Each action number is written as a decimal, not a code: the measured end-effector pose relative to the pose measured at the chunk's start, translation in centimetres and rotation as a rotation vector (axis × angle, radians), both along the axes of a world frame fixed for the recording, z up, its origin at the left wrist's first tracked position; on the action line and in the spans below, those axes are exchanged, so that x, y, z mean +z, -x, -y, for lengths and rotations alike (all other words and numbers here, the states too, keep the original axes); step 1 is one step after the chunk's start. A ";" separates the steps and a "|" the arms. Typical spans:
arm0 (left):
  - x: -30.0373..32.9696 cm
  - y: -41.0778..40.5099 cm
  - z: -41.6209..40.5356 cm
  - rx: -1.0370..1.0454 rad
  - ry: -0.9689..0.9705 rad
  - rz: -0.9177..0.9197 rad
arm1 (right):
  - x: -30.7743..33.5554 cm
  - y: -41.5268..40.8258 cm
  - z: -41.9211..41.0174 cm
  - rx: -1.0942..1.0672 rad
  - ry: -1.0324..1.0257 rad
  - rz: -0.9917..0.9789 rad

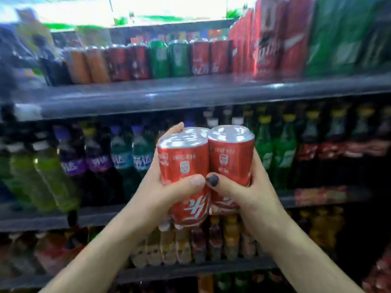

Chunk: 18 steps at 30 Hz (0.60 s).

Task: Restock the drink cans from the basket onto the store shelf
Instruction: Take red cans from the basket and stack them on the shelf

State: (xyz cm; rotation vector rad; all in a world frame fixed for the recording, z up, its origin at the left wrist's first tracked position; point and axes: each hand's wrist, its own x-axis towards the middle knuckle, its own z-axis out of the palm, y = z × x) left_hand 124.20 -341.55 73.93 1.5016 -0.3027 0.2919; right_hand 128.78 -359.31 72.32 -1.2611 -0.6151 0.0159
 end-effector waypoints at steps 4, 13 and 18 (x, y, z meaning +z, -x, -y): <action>6.5 -1.9 0.9 0.017 -0.030 0.077 | 7.0 -1.4 1.4 -0.013 -0.020 0.118; 18.7 -7.3 0.1 0.013 -0.050 0.236 | 19.6 -8.3 -0.3 0.069 0.006 0.244; 21.2 -11.6 -2.3 0.013 -0.079 0.196 | 22.4 -13.2 -3.0 0.146 0.048 0.172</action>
